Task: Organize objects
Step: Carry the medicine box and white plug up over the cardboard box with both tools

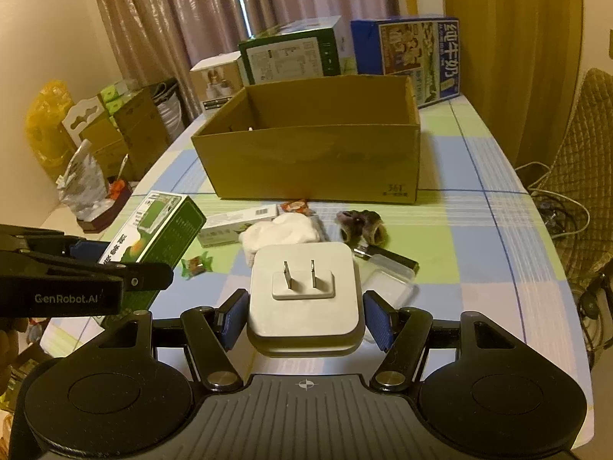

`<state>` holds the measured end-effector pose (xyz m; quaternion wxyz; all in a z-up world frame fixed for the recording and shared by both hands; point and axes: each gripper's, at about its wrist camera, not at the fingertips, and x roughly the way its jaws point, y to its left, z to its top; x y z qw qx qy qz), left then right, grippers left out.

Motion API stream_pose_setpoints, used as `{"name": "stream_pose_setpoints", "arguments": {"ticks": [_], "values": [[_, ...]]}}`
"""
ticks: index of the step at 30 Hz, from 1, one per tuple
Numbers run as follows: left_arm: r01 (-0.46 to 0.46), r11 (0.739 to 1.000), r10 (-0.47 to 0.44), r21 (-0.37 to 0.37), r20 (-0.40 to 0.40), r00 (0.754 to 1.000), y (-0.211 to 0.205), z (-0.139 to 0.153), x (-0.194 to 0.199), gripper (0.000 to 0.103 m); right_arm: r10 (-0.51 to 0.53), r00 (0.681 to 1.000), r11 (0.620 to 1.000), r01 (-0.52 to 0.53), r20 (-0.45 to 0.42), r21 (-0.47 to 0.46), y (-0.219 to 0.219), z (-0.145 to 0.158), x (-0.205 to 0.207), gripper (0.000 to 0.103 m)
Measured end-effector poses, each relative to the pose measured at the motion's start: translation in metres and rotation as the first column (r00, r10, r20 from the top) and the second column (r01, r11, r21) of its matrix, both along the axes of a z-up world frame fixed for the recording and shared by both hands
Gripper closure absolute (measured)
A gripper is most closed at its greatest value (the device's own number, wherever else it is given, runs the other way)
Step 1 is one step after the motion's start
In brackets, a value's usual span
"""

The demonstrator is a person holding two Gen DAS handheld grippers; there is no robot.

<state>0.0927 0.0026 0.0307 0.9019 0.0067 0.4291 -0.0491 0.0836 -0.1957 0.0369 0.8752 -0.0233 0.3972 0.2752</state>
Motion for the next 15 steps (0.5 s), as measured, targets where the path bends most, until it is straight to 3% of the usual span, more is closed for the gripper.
{"name": "stream_pose_setpoints", "arguments": {"ticks": [11, 15], "values": [[0.003, 1.000, -0.003, -0.003, -0.006, 1.000, 0.008, -0.002, 0.013, 0.053, -0.002, 1.000, 1.000, 0.002, -0.006, -0.004, 0.001, 0.001, 0.018, 0.041], [0.027, 0.999, -0.027, 0.032, 0.000, 1.000, 0.010, 0.002, 0.029, 0.053, 0.011, 1.000, 1.000, -0.011, 0.004, -0.022, 0.006, 0.005, 0.034, 0.041]]}}
